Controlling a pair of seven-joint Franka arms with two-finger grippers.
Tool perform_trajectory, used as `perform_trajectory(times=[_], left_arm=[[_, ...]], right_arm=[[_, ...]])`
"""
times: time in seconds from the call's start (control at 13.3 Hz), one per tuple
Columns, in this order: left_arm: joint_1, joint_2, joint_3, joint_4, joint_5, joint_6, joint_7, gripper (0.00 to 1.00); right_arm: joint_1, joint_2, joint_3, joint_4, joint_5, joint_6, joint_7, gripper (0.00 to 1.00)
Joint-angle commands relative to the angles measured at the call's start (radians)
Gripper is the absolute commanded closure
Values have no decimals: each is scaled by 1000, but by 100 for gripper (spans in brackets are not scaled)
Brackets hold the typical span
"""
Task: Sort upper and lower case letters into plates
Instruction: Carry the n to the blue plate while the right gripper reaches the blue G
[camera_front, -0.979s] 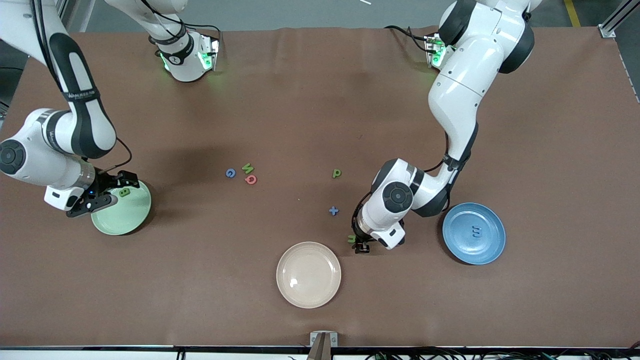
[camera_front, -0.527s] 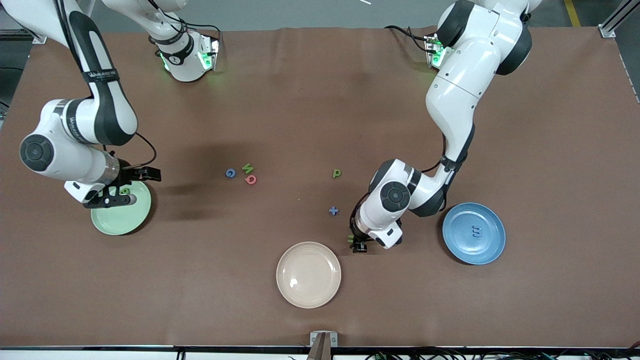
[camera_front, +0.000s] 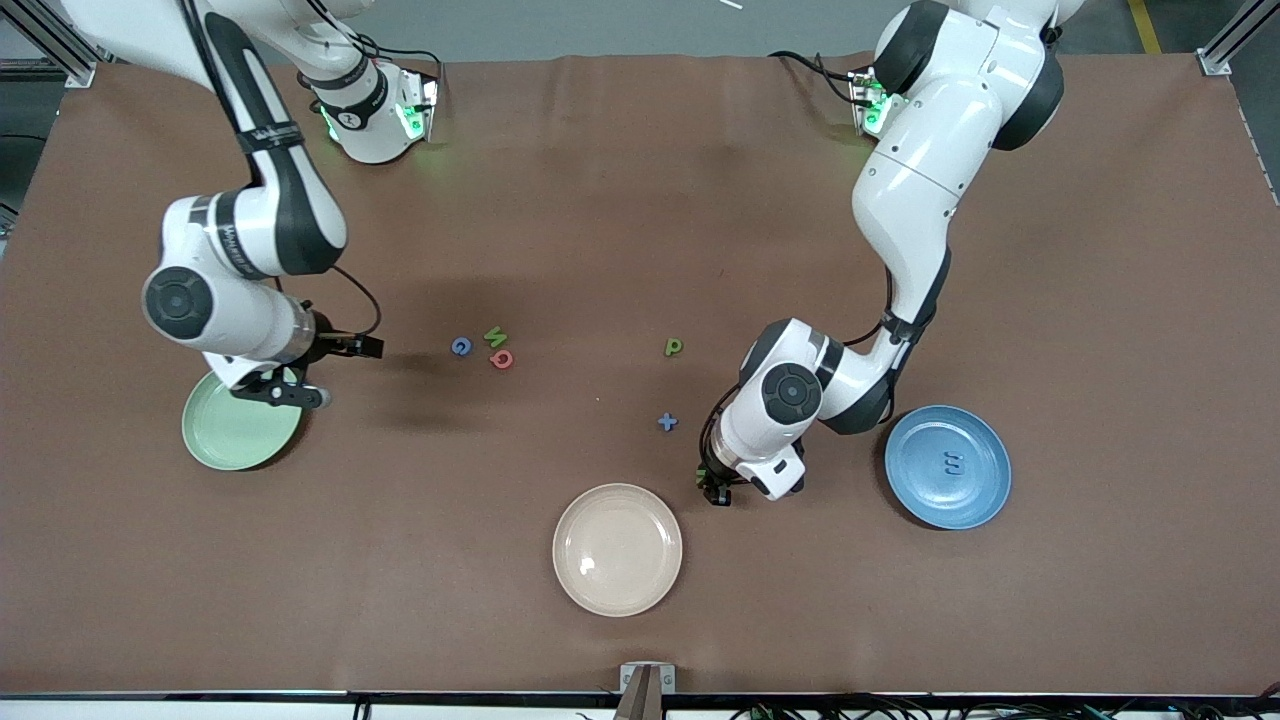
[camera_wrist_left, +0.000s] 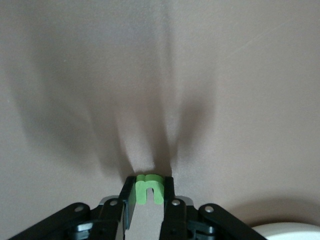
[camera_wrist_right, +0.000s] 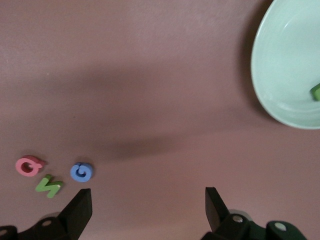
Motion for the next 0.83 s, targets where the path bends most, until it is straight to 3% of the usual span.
perform_trajectory(times=[0.0,0.15,0.38,0.53,0.75], left_arm=[[53,-46,12,8,-16,-66,70,100],[136,-135,-7,-21,-17,-176,148,100],[260,-230,-21,-59,-22,-445,428,100],[363,-307,-42,-182,-17,-470,575,99],[458,-391,-50,-396,-11,-346,801,99]], right_arm=[[74,-36,-6,-64,16,32,150,0],[132,-36,-6,-133,16,130,252,0],[184,-27,-6,-241,18,322,329,0],[217,-22,-6,-252,18,361,387,0],[250,39,-6,-253,18,471,476,0]])
